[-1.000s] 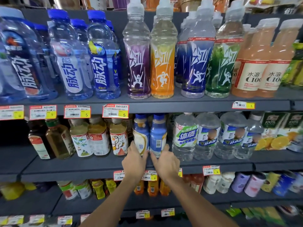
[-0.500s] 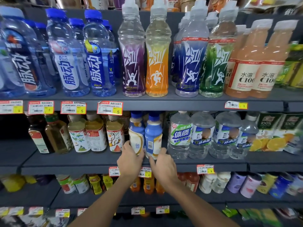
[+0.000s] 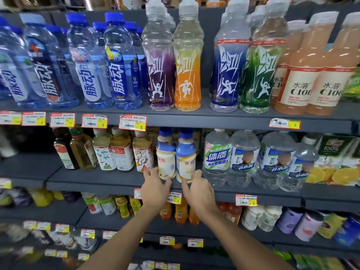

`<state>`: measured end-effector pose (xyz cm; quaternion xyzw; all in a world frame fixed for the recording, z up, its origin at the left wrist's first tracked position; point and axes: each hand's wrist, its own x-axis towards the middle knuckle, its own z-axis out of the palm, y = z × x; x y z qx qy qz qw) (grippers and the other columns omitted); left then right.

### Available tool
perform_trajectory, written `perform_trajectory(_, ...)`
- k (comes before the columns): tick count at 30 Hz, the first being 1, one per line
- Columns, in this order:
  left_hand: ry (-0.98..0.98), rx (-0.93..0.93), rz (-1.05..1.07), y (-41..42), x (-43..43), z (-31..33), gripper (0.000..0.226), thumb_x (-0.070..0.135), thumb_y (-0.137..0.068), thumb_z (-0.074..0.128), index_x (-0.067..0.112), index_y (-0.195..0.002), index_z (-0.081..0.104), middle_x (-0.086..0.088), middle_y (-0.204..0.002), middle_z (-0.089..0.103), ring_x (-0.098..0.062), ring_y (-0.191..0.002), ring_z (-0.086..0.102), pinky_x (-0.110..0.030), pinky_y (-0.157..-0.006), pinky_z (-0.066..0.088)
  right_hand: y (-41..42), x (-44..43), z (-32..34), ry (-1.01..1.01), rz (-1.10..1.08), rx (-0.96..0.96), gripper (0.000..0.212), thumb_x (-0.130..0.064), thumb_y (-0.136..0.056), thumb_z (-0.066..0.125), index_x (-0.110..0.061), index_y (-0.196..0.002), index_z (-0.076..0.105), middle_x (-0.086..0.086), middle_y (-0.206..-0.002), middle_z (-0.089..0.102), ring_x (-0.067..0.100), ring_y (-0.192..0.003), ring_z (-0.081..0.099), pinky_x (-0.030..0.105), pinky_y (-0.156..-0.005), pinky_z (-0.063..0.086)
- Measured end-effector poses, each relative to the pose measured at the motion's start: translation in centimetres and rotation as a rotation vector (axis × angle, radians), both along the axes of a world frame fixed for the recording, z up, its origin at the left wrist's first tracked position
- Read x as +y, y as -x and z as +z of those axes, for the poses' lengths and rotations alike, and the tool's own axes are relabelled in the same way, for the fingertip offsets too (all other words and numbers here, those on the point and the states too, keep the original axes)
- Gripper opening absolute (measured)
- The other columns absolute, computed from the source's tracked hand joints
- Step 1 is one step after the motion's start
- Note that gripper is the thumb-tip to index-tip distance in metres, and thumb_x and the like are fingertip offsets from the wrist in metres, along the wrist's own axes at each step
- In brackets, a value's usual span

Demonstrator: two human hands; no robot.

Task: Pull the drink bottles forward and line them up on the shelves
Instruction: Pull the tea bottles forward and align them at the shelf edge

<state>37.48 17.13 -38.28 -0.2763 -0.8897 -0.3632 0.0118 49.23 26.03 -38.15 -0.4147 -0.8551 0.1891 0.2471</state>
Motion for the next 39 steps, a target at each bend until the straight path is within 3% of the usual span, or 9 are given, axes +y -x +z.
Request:
perform_trajectory(3, -0.027, 0.001, -0.019, 0.7, 0.2, 0.1, 0.056, 0.046, -0.091, 0.065, 0.017, -0.135, 0.048, -0.005, -0.135, 0.051, -0.025, -0.105, 0.063, -0.040, -0.081, 0.054, 0.2, -0.3, 0.1, 0.006, -0.050, 0.024, 0.051, -0.051, -0.097, 0.054, -0.014, -0.129, 0.039, 0.007, -0.104, 0.071, 0.025, -0.094, 0.070, 0.035, -0.075, 0.054)
perform_trajectory(6, -0.060, 0.025, -0.102, 1.5, 0.7, -0.1, 0.046, 0.045, -0.091, 0.064, 0.021, -0.127, 0.050, -0.001, -0.123, 0.062, -0.024, -0.105, 0.063, -0.034, -0.077, 0.048, 1.2, -0.3, -0.1, -0.106, -0.100, -0.085, 0.067, -0.057, -0.097, 0.045, -0.009, -0.141, 0.034, 0.006, -0.103, 0.072, 0.025, -0.092, 0.071, 0.037, -0.077, 0.053)
perform_trajectory(10, -0.074, 0.004, -0.161, 2.2, 0.7, -0.5, 0.041, 0.045, -0.090, 0.066, 0.025, -0.122, 0.050, 0.004, -0.111, 0.065, -0.020, -0.099, 0.065, -0.031, -0.071, 0.044, 2.1, -0.5, -0.1, -0.118, -0.129, -0.123, 0.063, -0.060, -0.095, 0.041, -0.010, -0.133, 0.037, 0.005, -0.099, 0.072, 0.027, -0.090, 0.070, 0.039, -0.076, 0.053)
perform_trajectory(13, -0.073, -0.010, -0.196, 3.0, 0.7, -0.6, 0.048, 0.048, -0.089, 0.067, 0.024, -0.127, 0.048, 0.003, -0.119, 0.062, -0.020, -0.102, 0.064, -0.035, -0.076, 0.051, 2.6, -0.6, -0.6, -0.112, -0.177, -0.087, 0.055, -0.064, -0.093, 0.043, -0.017, -0.119, 0.034, 0.005, -0.097, 0.071, 0.027, -0.089, 0.070, 0.038, -0.073, 0.050)
perform_trajectory(17, -0.030, -0.001, -0.230, 3.1, 0.3, -1.2, 0.062, 0.052, -0.091, 0.063, 0.019, -0.138, 0.040, -0.002, -0.131, 0.051, -0.023, -0.102, 0.064, -0.034, -0.072, 0.049, 3.1, -0.5, -1.1, -0.104, -0.251, -0.090, 0.068, -0.073, -0.089, 0.045, -0.014, -0.120, 0.035, 0.007, -0.097, 0.071, 0.029, -0.090, 0.070, 0.037, -0.069, 0.048)
perform_trajectory(24, 0.004, -0.010, -0.230, 3.4, -0.3, -1.3, 0.057, 0.048, -0.092, 0.063, 0.017, -0.137, 0.044, -0.005, -0.138, 0.046, -0.024, -0.107, 0.063, -0.038, -0.082, 0.054, 2.9, -0.4, -1.3, -0.113, -0.231, -0.076, 0.065, -0.074, -0.089, 0.045, -0.017, -0.113, 0.030, 0.008, -0.096, 0.070, 0.029, -0.086, 0.070, 0.035, -0.064, 0.045)
perform_trajectory(30, 0.000, -0.042, -0.214, 3.4, -0.1, -0.6, 0.051, 0.049, -0.090, 0.065, 0.018, -0.126, 0.047, -0.002, -0.131, 0.048, -0.023, -0.103, 0.063, -0.037, -0.080, 0.055, 2.6, -0.1, -1.1, -0.103, -0.193, -0.090, 0.056, -0.073, -0.090, 0.044, -0.021, -0.105, 0.027, 0.005, -0.095, 0.069, 0.027, -0.086, 0.070, 0.032, -0.062, 0.042)
perform_trajectory(35, -0.042, -0.039, -0.223, 3.1, 0.2, -0.4, 0.052, 0.050, -0.088, 0.066, 0.024, -0.128, 0.046, 0.003, -0.127, 0.056, -0.019, -0.105, 0.064, -0.035, -0.081, 0.053, 2.7, -0.2, -0.7, -0.136, -0.179, -0.159, 0.056, -0.069, -0.095, 0.040, -0.015, -0.106, 0.047, 0.008, -0.097, 0.069, 0.029, -0.091, 0.069, 0.037, -0.071, 0.051)
perform_trajectory(39, 0.025, 0.004, -0.226, 3.1, 0.5, -0.2, 0.055, 0.054, -0.090, 0.064, 0.021, -0.130, 0.045, 0.000, -0.126, 0.056, -0.022, -0.108, 0.063, -0.041, -0.085, 0.054, 2.6, -0.2, -0.5, -0.116, -0.166, -0.174, 0.055, -0.066, -0.097, 0.041, -0.012, -0.111, 0.046, 0.009, -0.100, 0.069, 0.029, -0.094, 0.069, 0.036, -0.073, 0.051)
